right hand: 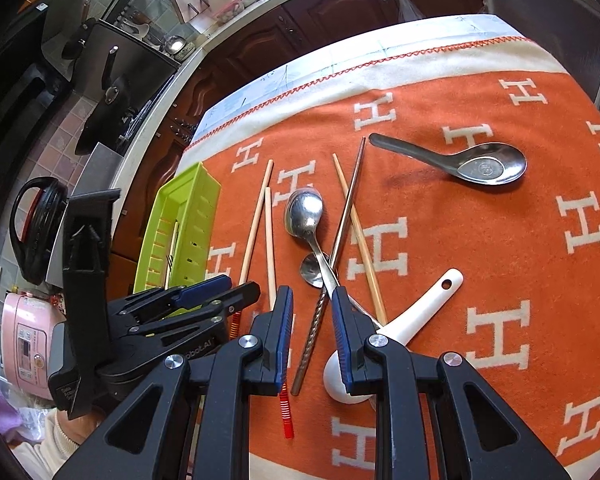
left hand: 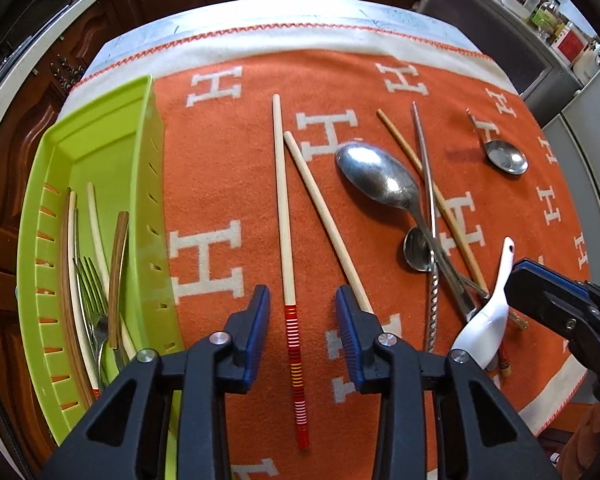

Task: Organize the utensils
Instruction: 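Grasp a red-striped chopstick with the left tool while the right tool grasps another chopstick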

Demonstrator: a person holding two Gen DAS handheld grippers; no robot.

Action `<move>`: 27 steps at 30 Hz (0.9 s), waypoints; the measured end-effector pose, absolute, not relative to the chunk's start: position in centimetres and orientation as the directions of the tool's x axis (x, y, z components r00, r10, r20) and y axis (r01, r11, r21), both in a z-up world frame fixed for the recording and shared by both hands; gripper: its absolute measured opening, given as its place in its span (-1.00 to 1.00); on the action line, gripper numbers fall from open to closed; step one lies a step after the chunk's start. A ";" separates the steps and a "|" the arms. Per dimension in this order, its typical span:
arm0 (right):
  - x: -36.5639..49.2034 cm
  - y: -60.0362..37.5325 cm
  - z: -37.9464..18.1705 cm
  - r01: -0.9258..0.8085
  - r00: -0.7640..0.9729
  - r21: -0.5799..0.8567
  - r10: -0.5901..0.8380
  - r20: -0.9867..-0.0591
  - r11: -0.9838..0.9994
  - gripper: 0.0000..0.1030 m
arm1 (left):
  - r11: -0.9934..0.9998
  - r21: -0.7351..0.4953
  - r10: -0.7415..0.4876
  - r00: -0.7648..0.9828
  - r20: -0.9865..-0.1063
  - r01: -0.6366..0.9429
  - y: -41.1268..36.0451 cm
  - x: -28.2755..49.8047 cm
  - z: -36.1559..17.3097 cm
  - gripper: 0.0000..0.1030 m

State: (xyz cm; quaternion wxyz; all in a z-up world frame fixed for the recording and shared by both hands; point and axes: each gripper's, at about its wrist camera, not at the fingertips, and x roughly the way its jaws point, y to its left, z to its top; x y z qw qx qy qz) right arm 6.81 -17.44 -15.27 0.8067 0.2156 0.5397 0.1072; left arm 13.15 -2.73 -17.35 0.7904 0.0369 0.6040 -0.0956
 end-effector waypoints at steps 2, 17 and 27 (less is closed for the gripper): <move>6.8 -17.3 -15.4 0.057 0.392 0.463 0.407 -0.825 0.885 -0.61 | 0.979 -0.051 -0.102 0.251 -0.963 0.200 -3.0 13.2 -17.5 -0.38; 7.1 -16.3 -16.3 0.029 0.365 0.451 0.410 -0.836 0.892 -0.61 | 0.979 -0.056 -0.112 0.293 -0.950 0.194 -3.2 13.7 -17.8 -0.93; 7.8 -14.1 -17.2 -0.011 0.334 0.415 0.394 -0.856 0.910 -0.61 | 0.979 -0.118 -0.166 0.314 -0.935 0.166 -1.1 12.9 -15.9 -0.94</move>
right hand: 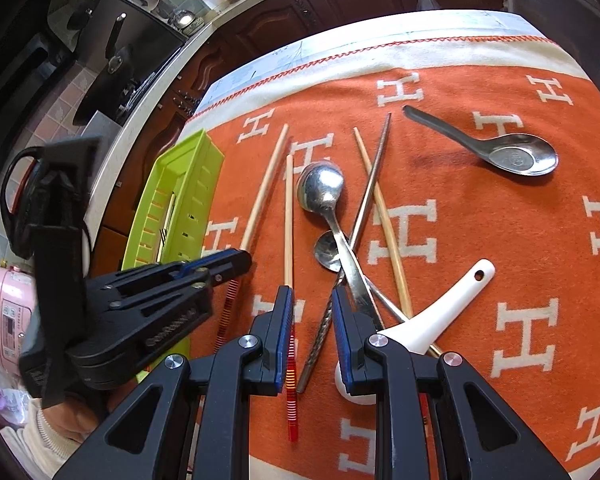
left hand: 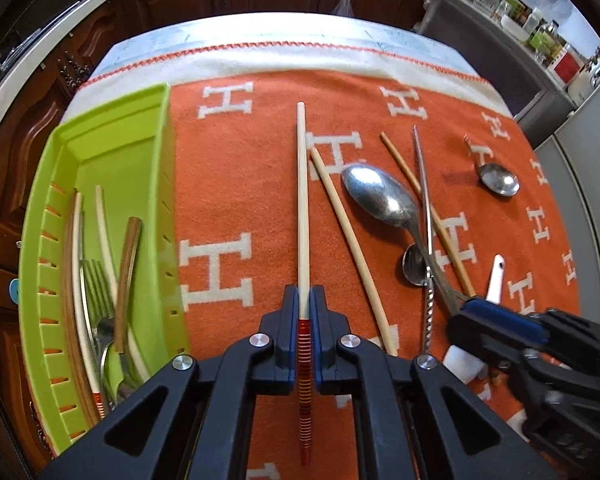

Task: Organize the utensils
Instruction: 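Grasp a red-striped chopstick with the left tool while the right tool grasps another chopstick, then carry both chopsticks over the tray and open the left tool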

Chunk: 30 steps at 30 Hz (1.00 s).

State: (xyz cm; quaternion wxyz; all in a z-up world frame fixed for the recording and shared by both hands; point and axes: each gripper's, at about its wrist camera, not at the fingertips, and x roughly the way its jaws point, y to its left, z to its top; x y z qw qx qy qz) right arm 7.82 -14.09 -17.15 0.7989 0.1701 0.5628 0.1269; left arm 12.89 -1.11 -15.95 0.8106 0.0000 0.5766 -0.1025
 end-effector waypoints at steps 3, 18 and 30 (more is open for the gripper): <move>8.1 -13.2 -17.4 -0.029 0.323 0.399 0.386 -0.864 0.916 -0.61 | 0.977 -0.140 -0.188 0.339 -0.922 0.161 -0.5 12.4 -14.4 -0.93; 9.6 -7.0 -19.7 -0.136 0.315 0.173 0.208 -0.926 0.975 -0.61 | 0.994 -0.104 -0.103 0.466 -0.879 0.024 7.2 9.6 -7.7 -0.93; 8.9 -5.3 -19.1 -0.125 0.342 0.114 0.150 -0.928 0.986 -0.90 | 0.995 -0.097 -0.079 0.460 -0.885 -0.015 10.1 8.2 -8.1 -0.93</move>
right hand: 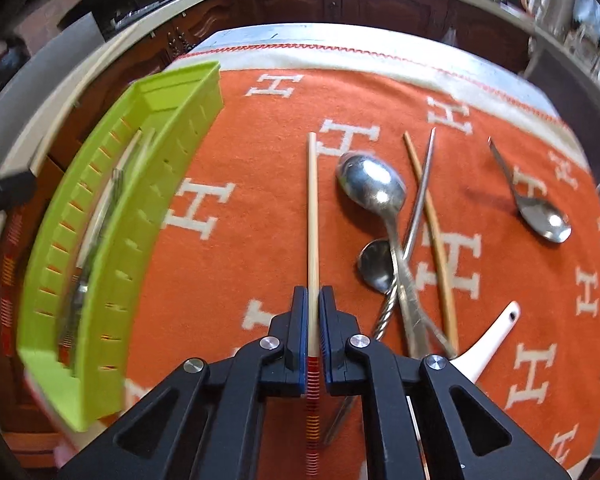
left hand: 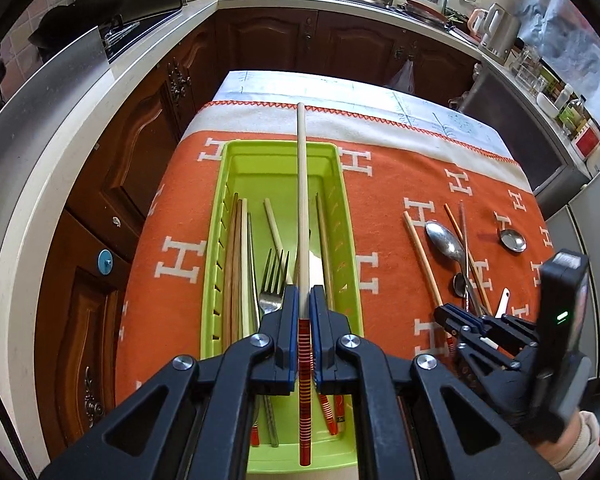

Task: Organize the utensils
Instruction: 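Carry both chopsticks over the tray and open the left tool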

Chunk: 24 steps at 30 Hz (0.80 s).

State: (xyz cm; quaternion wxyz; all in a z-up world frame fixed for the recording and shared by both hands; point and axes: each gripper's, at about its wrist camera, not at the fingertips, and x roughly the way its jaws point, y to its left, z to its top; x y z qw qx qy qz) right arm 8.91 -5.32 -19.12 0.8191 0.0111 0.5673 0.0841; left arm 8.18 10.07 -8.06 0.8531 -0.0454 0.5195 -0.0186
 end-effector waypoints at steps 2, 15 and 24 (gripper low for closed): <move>8.8 -5.8 -17.9 -0.113 0.337 0.187 0.215 -0.917 0.976 -0.90 | 0.996 -0.094 -0.078 0.457 -0.886 -0.013 10.2 8.0 -8.1 -0.93; 9.4 -2.0 -9.3 -0.176 0.354 0.398 0.435 -0.828 0.900 -0.90 | 0.998 -0.055 -0.035 0.381 -0.924 -0.041 11.6 8.3 -11.8 -0.93; 11.9 1.6 -10.0 -0.138 0.295 0.444 0.464 -0.835 0.886 -0.90 | 0.994 -0.053 -0.011 0.405 -0.914 -0.092 13.2 8.8 -11.4 -0.58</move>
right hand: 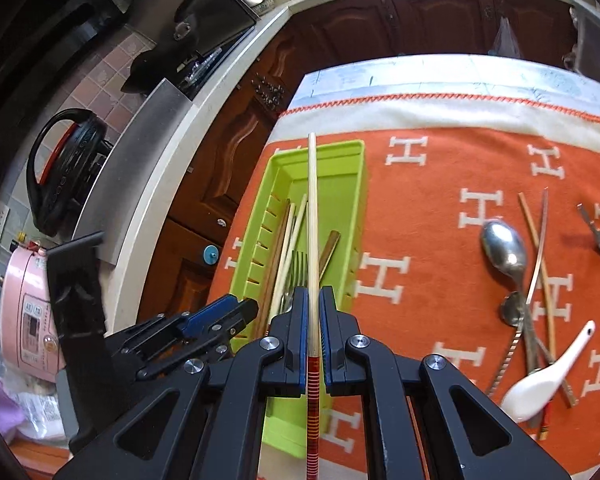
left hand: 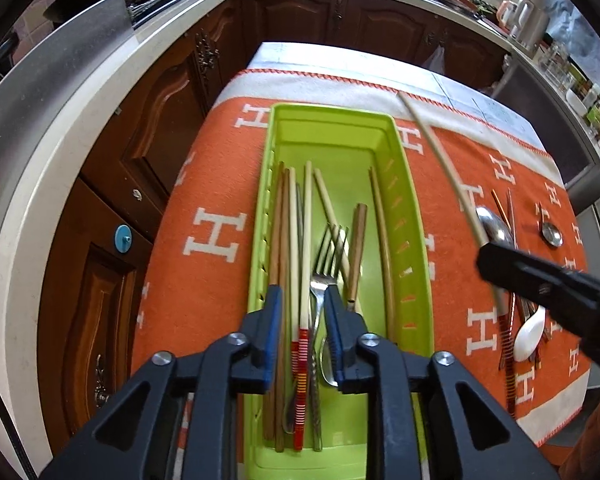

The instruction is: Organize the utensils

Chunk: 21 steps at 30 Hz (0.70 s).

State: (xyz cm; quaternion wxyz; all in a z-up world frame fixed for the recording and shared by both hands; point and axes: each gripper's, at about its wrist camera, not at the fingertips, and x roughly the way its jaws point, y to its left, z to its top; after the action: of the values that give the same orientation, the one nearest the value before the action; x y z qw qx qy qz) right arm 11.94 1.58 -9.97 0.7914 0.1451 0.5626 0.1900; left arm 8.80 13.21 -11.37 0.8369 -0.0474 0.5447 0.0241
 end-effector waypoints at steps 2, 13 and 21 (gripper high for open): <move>12.5 2.1 -10.8 -0.123 0.281 0.446 0.463 -0.841 0.886 -0.89 | 0.993 -0.056 -0.007 0.411 -0.912 -0.108 13.7 9.0 -11.1 -0.47; 13.5 4.2 -13.3 -0.077 0.233 0.421 0.427 -0.874 0.904 -0.88 | 0.988 0.043 0.106 0.461 -0.881 -0.146 14.5 9.5 -10.3 0.03; 13.2 4.2 -13.4 -0.080 0.228 0.408 0.415 -0.881 0.909 -0.84 | 0.988 0.042 0.105 0.457 -0.883 -0.146 14.3 9.4 -10.5 0.03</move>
State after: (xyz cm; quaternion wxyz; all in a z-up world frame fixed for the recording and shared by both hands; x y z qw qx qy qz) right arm 13.20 4.20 -13.35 0.7710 0.1396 0.6002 0.1606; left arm 9.44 14.29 -10.49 0.8534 -0.0201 0.5157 0.0737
